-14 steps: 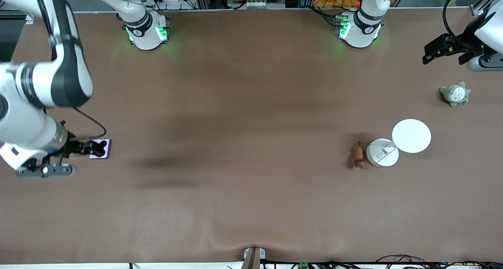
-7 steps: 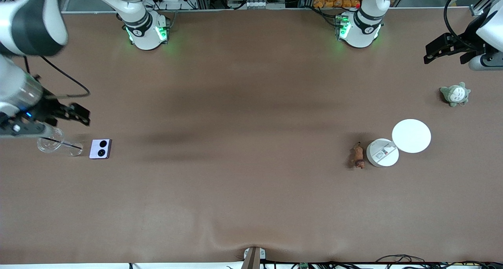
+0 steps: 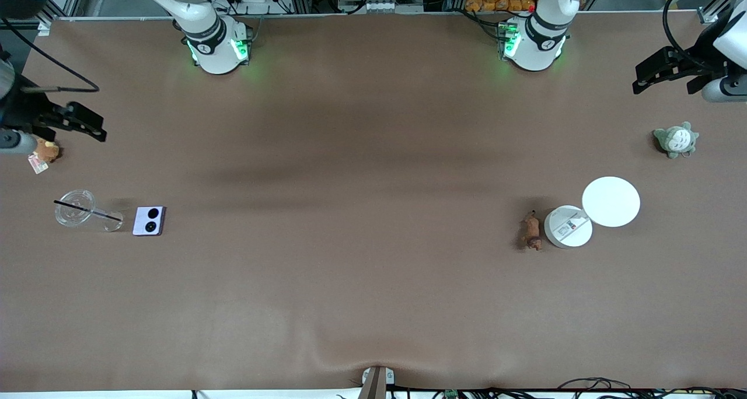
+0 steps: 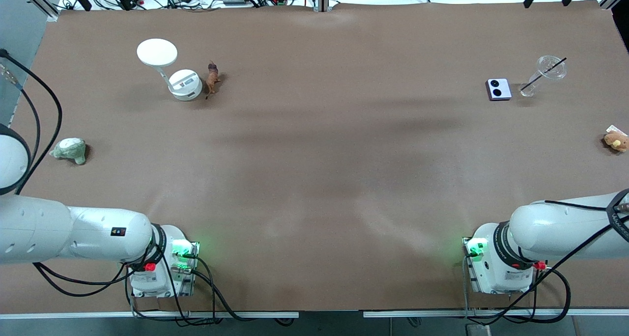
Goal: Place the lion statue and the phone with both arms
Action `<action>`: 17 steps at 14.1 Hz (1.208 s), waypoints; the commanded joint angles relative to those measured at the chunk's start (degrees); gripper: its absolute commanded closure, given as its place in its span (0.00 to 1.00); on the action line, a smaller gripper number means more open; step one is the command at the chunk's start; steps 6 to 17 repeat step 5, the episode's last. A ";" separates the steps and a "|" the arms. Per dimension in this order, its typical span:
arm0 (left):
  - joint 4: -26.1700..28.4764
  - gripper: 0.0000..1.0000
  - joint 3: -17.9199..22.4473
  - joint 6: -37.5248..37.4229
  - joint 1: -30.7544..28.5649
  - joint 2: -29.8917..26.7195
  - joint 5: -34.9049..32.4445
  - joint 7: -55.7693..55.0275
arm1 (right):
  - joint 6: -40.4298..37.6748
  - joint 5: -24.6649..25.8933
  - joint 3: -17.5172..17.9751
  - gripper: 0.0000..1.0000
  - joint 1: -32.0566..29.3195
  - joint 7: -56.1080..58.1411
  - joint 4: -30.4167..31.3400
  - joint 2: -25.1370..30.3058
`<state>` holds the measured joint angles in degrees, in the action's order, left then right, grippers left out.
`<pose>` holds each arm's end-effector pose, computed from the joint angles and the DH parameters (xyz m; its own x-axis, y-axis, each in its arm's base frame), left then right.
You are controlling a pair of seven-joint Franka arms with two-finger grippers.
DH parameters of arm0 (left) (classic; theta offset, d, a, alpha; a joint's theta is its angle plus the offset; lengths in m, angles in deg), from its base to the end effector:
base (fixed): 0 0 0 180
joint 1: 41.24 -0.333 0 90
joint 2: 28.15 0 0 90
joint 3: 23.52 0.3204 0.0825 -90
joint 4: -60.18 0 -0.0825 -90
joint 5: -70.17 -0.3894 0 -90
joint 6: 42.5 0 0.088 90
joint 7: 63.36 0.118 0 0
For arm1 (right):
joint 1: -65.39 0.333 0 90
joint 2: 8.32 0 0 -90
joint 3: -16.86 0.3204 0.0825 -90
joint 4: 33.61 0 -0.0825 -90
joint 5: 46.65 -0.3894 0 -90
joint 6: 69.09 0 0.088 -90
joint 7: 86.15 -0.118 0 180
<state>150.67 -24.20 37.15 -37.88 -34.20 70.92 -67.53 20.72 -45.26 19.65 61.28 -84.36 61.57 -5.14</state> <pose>0.5043 -0.0377 0.6552 0.9965 0.0003 -0.0841 0.0008 -1.0000 0.0057 0.5399 -0.0146 0.6051 0.9992 0.0080 -0.0391 0.0090 -0.9996 0.0257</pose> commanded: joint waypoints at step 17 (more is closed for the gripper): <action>-1.01 0.00 -0.28 -0.90 -0.02 -0.19 -1.27 0.30 | -3.14 0.10 -0.07 0.00 1.57 -1.88 0.09 1.65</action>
